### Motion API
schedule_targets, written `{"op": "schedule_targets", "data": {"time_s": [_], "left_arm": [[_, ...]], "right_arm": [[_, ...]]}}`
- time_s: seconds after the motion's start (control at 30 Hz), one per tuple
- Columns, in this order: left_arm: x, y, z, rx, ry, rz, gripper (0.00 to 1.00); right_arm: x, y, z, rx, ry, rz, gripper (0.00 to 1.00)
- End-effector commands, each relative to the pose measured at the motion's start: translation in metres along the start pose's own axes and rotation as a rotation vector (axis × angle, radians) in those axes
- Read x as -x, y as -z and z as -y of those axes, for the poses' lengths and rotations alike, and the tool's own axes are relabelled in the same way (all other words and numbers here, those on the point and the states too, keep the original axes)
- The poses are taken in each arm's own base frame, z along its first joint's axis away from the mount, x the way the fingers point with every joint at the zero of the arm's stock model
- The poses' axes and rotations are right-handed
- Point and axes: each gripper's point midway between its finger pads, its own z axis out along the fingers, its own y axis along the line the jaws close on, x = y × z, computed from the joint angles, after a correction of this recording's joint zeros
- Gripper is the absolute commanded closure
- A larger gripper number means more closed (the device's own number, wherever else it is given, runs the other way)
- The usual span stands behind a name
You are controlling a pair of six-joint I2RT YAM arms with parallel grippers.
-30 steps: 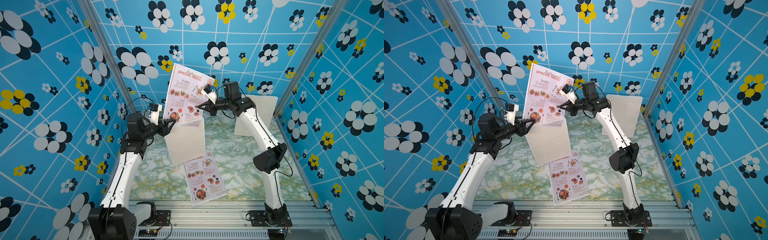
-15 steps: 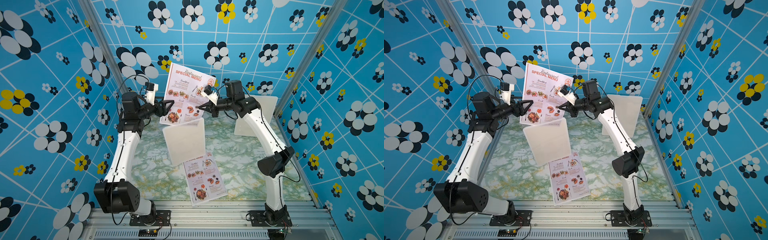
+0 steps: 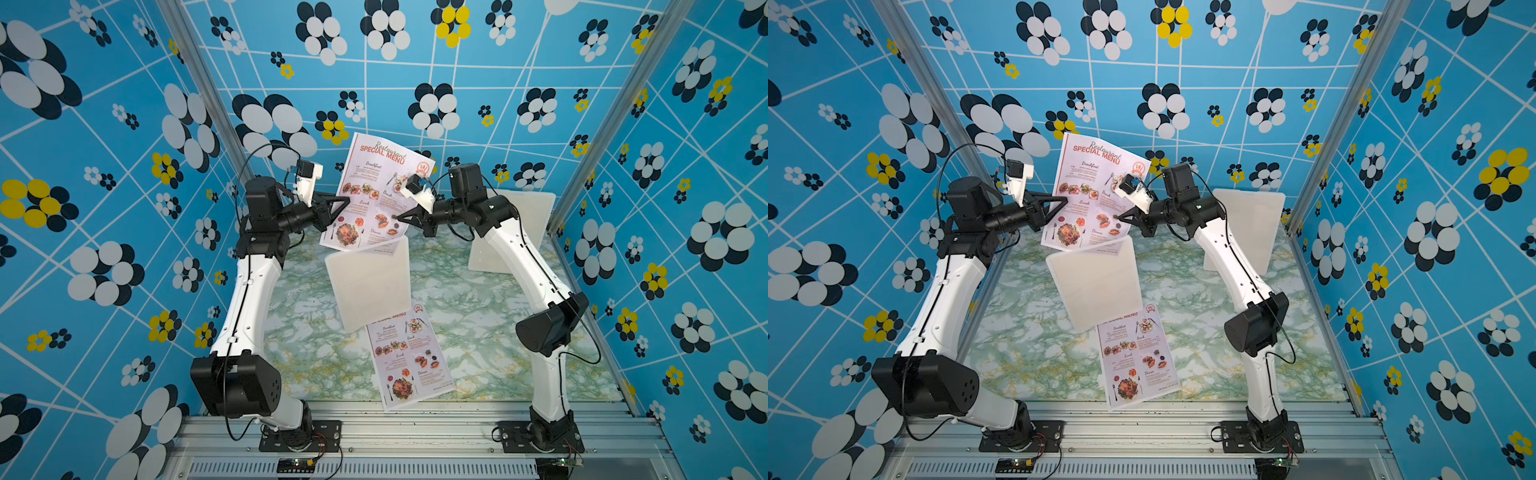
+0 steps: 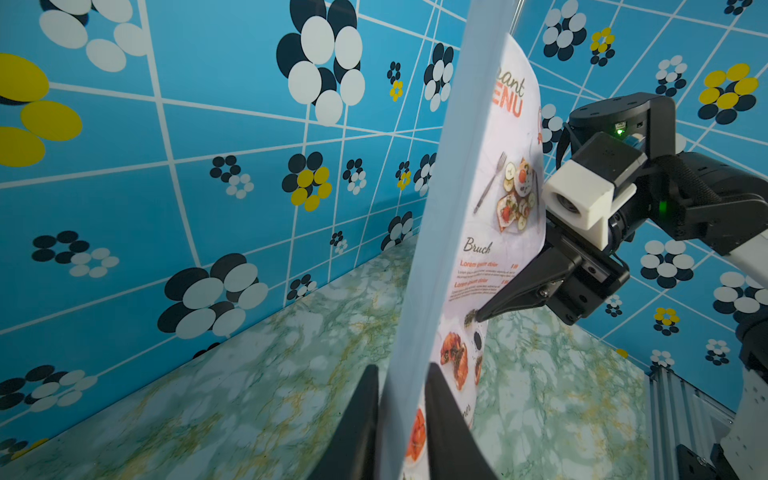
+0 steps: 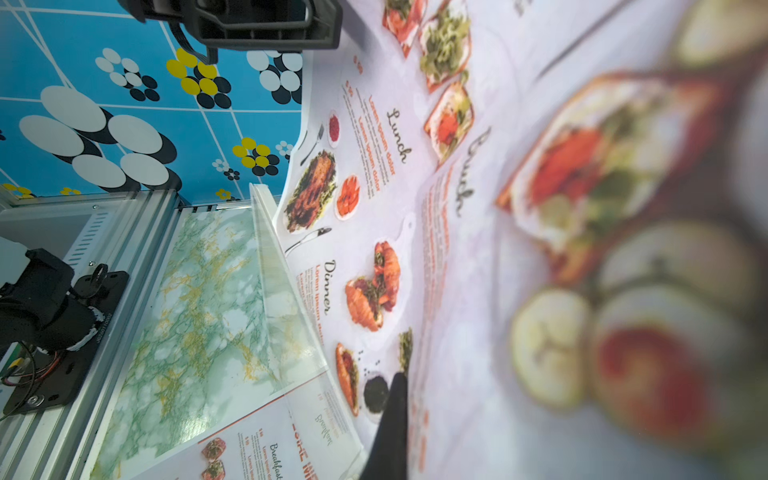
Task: Insert the menus into the narrow rack
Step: Insert the menu into the narrow rack.
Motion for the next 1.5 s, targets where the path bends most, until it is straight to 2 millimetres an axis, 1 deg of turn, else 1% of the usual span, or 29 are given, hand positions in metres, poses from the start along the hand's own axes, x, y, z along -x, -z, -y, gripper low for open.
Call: {"op": "schedule_targets", "data": {"time_s": [0.0,0.07,0.17,0.3,0.47,0.63,0.8,0.93,1.03,1.17,1.33,1.47], "left_arm": [[-0.004,-0.001,0.007,-0.038,0.005,-0.014,0.81],[-0.004,-0.001,0.009,-0.039,0.005,-0.015,0.88],[-0.007,0.001,0.011,-0.032,0.002,-0.023,1.0],[-0.014,0.001,0.015,-0.038,0.019,-0.024,1.0],[-0.022,0.002,0.022,-0.04,0.034,-0.028,1.0],[-0.028,0.003,0.02,-0.016,0.048,-0.033,1.0],[-0.021,0.006,0.022,-0.003,0.051,-0.013,1.0],[-0.013,0.005,0.024,-0.013,0.085,0.004,1.0],[-0.009,0.004,0.028,-0.022,0.11,0.011,1.0],[-0.004,0.006,0.034,-0.024,0.126,0.021,1.0],[-0.002,0.005,0.039,-0.023,0.15,0.021,1.0],[-0.001,0.005,0.044,-0.028,0.162,0.025,1.0]], "right_arm": [[0.011,0.011,-0.008,-0.008,0.023,0.003,0.95],[0.011,0.012,-0.007,-0.011,0.024,0.003,0.95],[0.01,0.01,-0.004,-0.023,0.023,-0.001,0.93],[0.011,0.009,0.001,-0.045,0.02,0.003,0.9],[0.014,0.008,0.007,-0.064,0.017,0.008,0.9],[0.015,0.006,0.014,-0.084,0.013,0.008,0.92],[0.014,0.004,0.017,-0.089,0.004,0.009,0.95],[0.013,0.003,0.019,-0.087,-0.007,0.009,0.94],[0.01,0.003,0.019,-0.084,-0.021,0.006,0.82],[0.004,0.004,0.018,-0.069,-0.044,0.002,0.7],[-0.003,0.003,0.014,-0.046,-0.068,0.001,0.59],[-0.007,0.001,0.013,-0.039,-0.079,0.0,0.56]]}}
